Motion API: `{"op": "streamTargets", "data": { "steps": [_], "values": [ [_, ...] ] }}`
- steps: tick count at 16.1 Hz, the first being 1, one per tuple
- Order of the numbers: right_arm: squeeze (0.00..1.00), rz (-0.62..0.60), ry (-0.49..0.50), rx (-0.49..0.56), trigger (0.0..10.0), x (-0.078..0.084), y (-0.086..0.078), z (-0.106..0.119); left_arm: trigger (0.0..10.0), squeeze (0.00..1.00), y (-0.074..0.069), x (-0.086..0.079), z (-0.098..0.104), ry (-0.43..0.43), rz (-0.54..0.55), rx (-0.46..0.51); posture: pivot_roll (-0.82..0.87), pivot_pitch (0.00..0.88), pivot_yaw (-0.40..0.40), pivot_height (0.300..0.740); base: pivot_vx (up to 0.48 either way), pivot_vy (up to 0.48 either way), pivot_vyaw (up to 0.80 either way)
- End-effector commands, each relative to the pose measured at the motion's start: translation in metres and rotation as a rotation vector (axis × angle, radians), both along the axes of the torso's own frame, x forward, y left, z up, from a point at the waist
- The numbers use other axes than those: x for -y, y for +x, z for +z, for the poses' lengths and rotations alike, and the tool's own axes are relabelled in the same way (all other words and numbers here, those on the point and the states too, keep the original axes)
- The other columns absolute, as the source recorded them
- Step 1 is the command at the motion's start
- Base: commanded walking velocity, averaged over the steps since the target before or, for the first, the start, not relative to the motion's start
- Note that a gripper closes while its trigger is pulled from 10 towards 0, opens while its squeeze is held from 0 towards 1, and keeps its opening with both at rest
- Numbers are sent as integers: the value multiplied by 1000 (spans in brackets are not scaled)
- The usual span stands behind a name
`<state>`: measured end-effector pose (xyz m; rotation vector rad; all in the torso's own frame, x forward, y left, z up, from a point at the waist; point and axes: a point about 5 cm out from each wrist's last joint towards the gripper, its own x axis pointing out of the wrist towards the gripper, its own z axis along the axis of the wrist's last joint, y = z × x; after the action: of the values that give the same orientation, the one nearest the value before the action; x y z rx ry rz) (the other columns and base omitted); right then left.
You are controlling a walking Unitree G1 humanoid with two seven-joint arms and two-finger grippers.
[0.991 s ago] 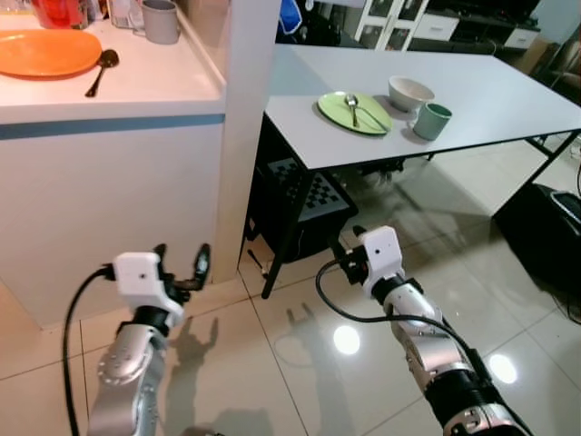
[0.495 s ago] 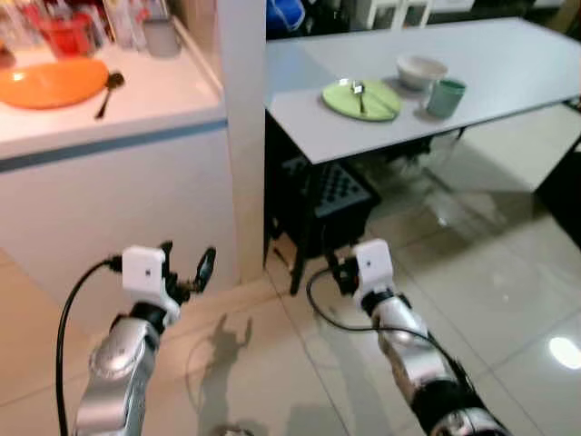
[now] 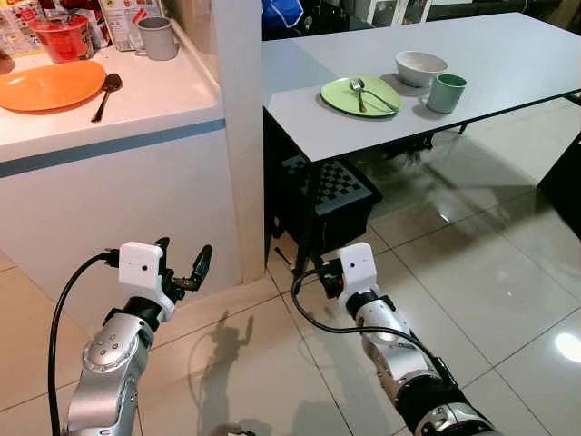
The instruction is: Setting the table
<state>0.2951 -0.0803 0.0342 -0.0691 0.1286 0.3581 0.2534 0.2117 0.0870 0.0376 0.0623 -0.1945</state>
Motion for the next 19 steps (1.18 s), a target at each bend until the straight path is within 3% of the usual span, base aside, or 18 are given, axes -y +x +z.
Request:
{"op": "streamTargets", "data": {
  "steps": [1,8,13,19],
  "values": [
    [0,-6,0,33,10000,1,4,6,10000,0,-1,1,-4,14,-3,-23,252,0,7,740,0,0,0],
    [0,-20,14,57,10000,3,7,11,10000,0,-3,5,-5,43,-6,-28,249,0,-3,740,0,0,0],
    [0,-32,7,37,10000,6,6,7,10000,0,-3,6,-7,62,3,-31,246,0,-14,740,0,0,664],
    [0,-23,-7,28,10000,5,5,5,10000,0,-4,10,-11,56,5,-40,233,0,-23,740,0,0,0]
  ]
}}
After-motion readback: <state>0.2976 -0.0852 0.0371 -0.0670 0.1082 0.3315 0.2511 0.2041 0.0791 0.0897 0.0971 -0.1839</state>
